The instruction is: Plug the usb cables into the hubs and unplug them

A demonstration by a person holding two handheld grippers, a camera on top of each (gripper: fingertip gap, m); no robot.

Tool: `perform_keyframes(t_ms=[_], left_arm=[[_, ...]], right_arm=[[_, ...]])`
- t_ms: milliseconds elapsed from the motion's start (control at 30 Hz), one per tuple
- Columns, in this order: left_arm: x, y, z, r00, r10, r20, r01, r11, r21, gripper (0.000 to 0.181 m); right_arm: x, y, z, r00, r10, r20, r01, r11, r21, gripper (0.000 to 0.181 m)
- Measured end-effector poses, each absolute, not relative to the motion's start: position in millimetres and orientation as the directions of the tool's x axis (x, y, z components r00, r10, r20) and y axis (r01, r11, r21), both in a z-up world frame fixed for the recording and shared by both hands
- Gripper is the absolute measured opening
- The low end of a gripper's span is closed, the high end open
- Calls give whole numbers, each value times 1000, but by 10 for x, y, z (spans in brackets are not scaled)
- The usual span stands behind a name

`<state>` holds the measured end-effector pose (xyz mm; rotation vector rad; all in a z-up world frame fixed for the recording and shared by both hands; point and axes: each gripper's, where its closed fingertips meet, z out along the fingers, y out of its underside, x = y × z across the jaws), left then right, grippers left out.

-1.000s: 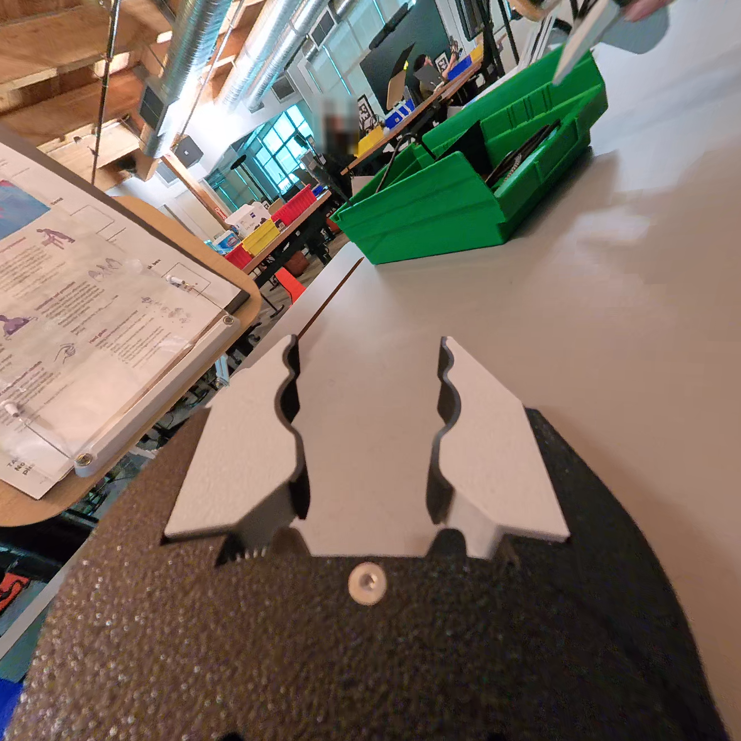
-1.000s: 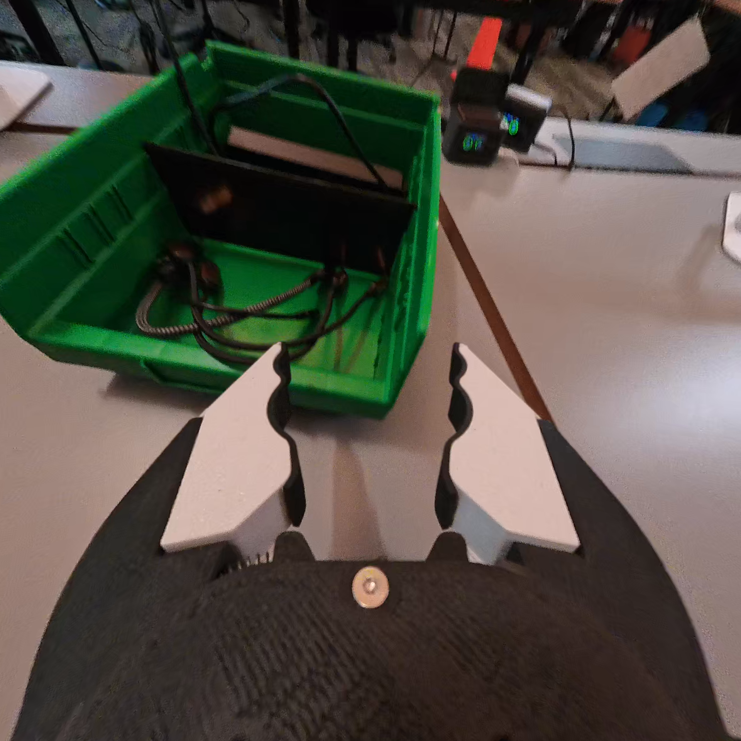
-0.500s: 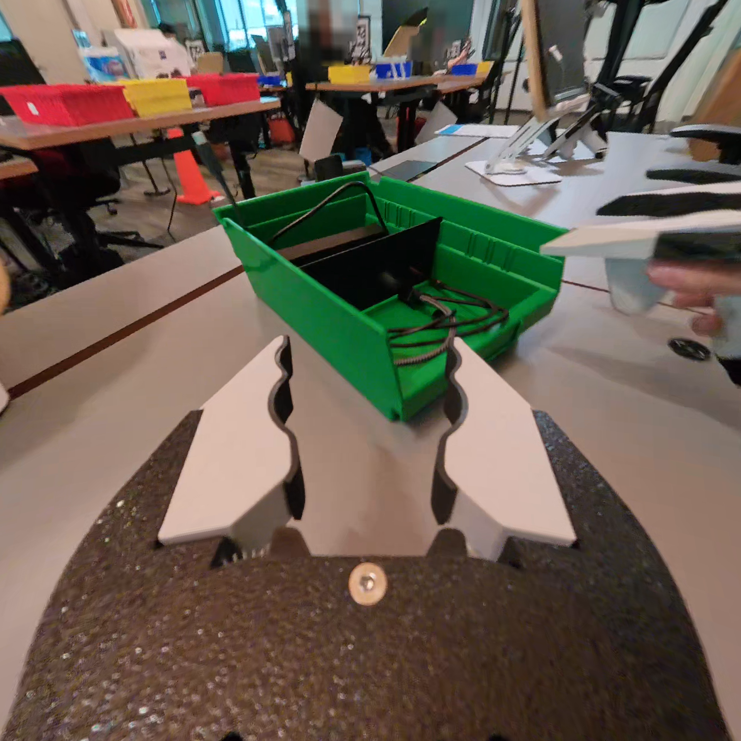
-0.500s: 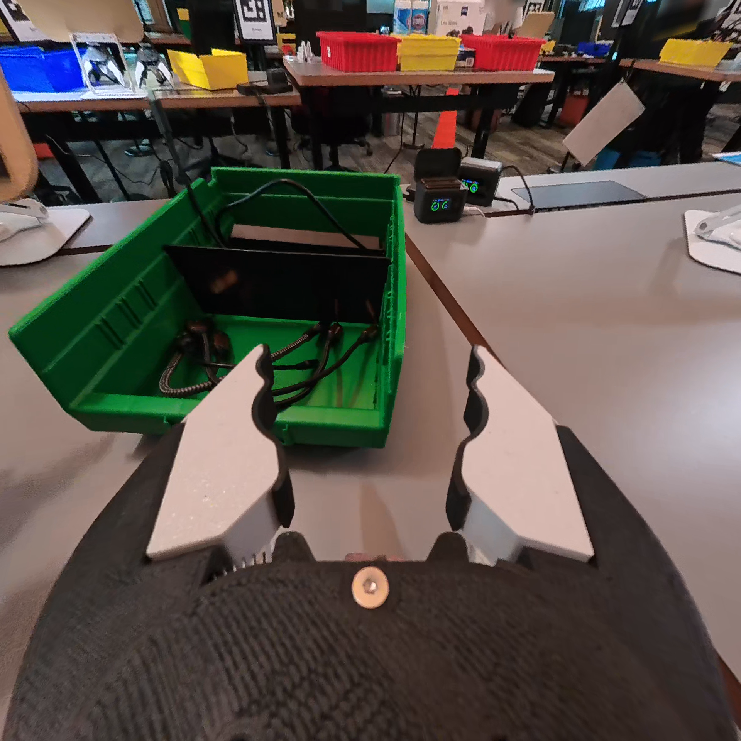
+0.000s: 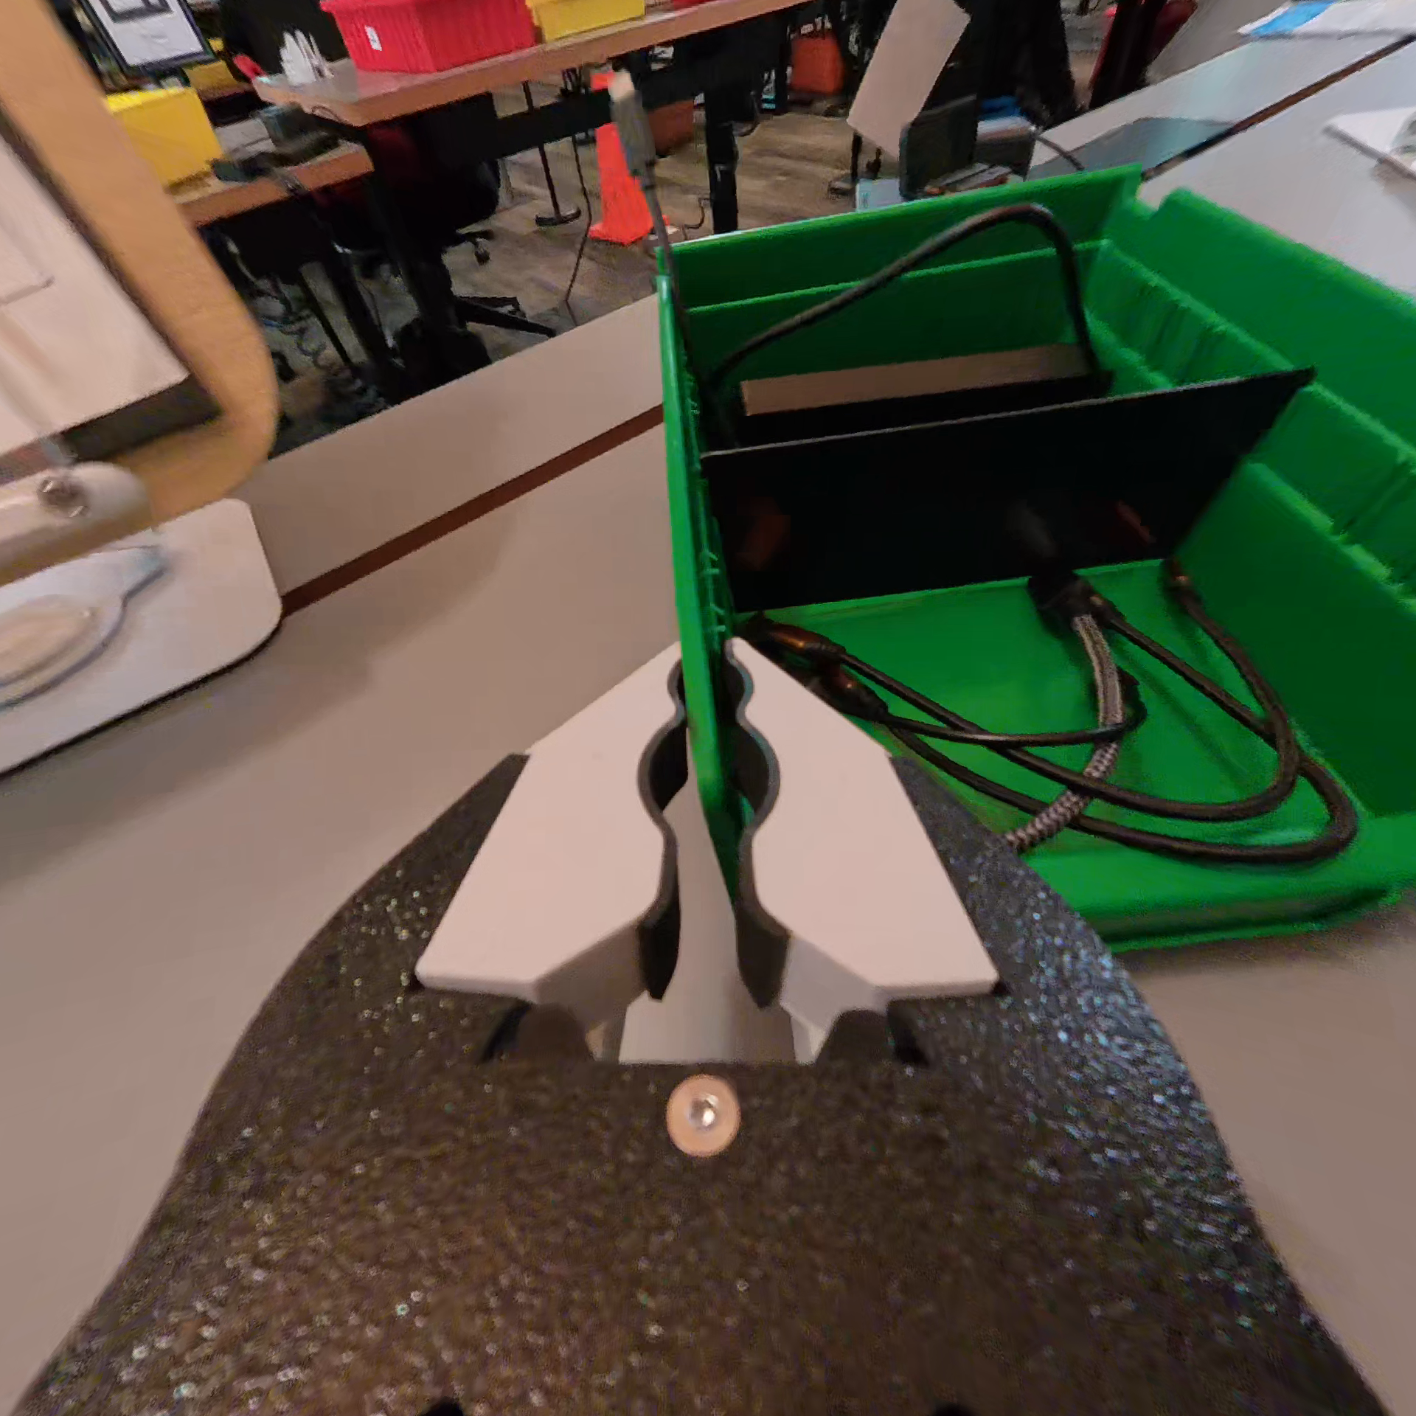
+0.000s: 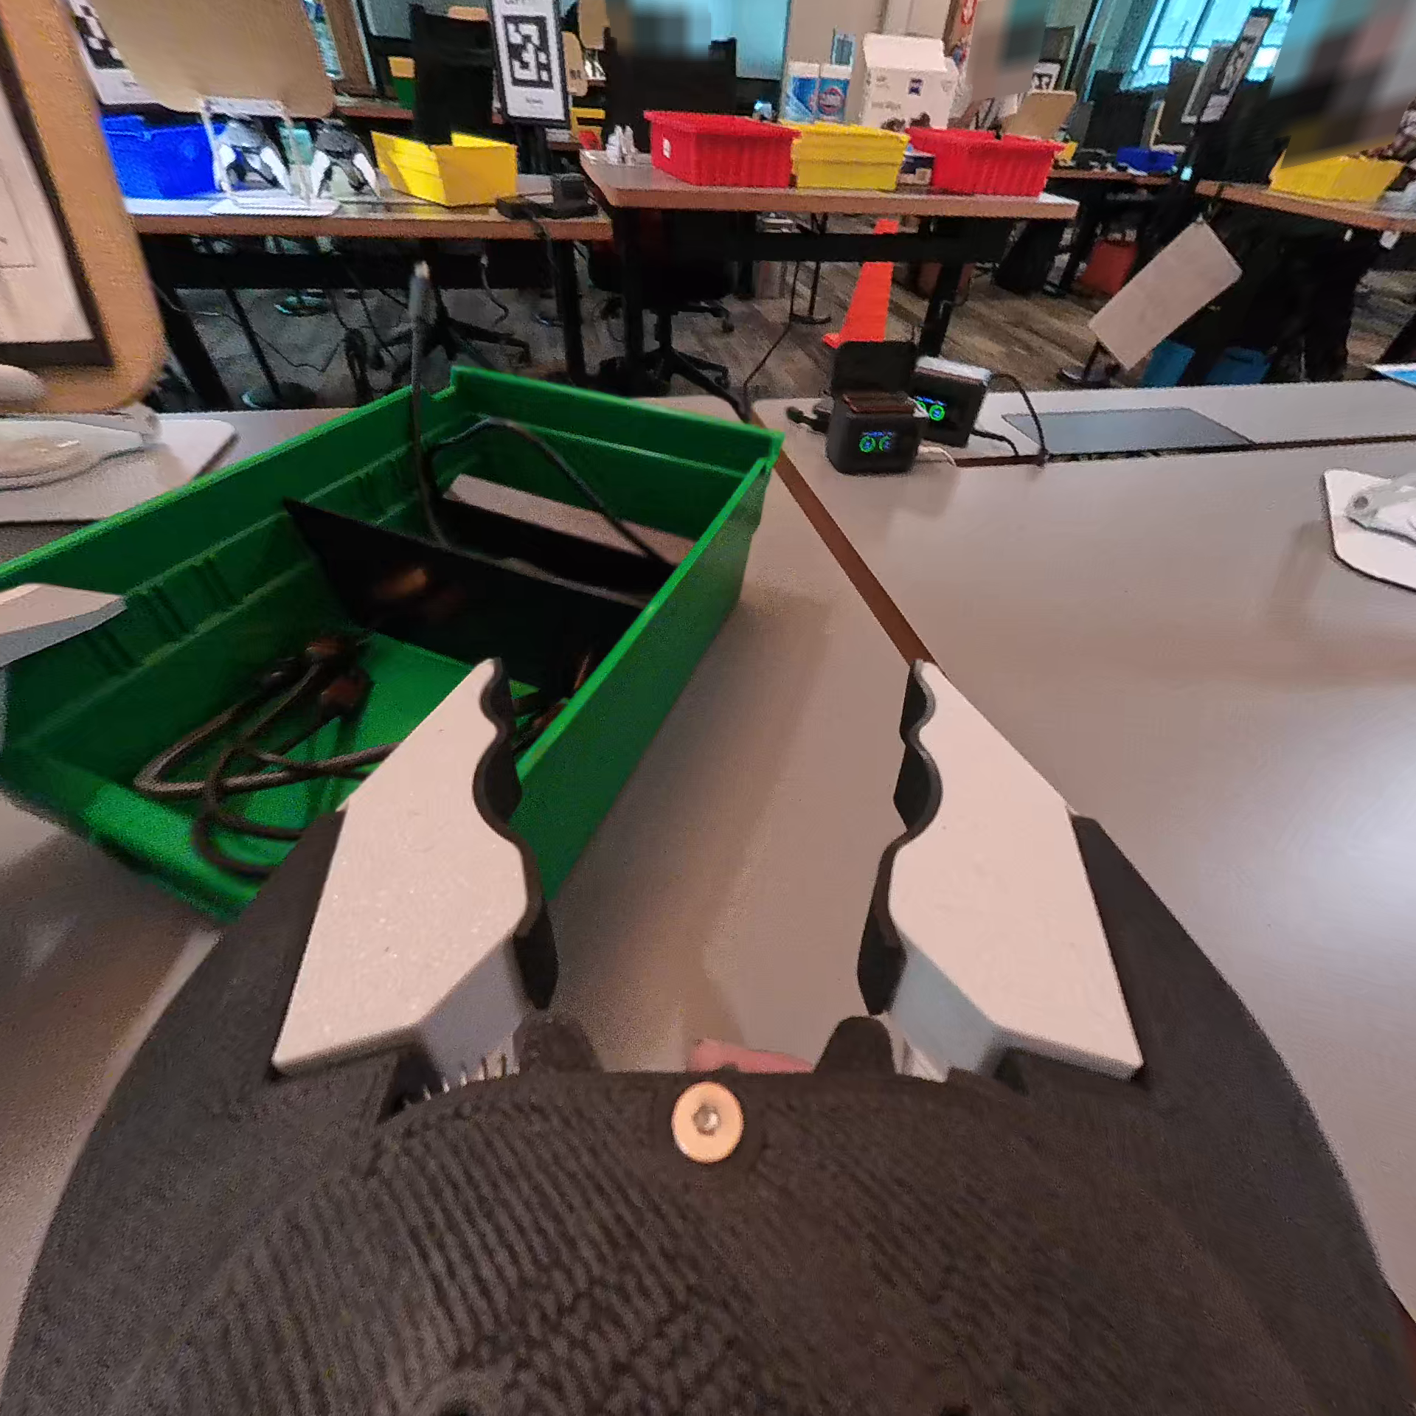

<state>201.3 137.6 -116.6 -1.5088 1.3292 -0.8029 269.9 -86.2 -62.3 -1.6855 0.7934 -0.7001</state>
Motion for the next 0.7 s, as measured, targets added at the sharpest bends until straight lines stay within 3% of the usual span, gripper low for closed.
perform_keyframes(t_ms=[333, 567, 700], left_arm=[[165, 2000, -1161, 234, -969, -82, -333, -1, -943, 1], [-1249, 2373, -1138, 369, -925, -93, -310, -28, -950, 1], [-1732, 2551, -1133, 424, -901, -94, -303, -43, -952, 1]], right_arm=[[2017, -189, -208, 766, -630, 129, -9, -211, -977, 102], [740, 974, -139, 947, -305, 104, 12, -288, -958, 105], [-307, 2060, 164, 1000, 8, 10, 12, -282, -959, 108]])
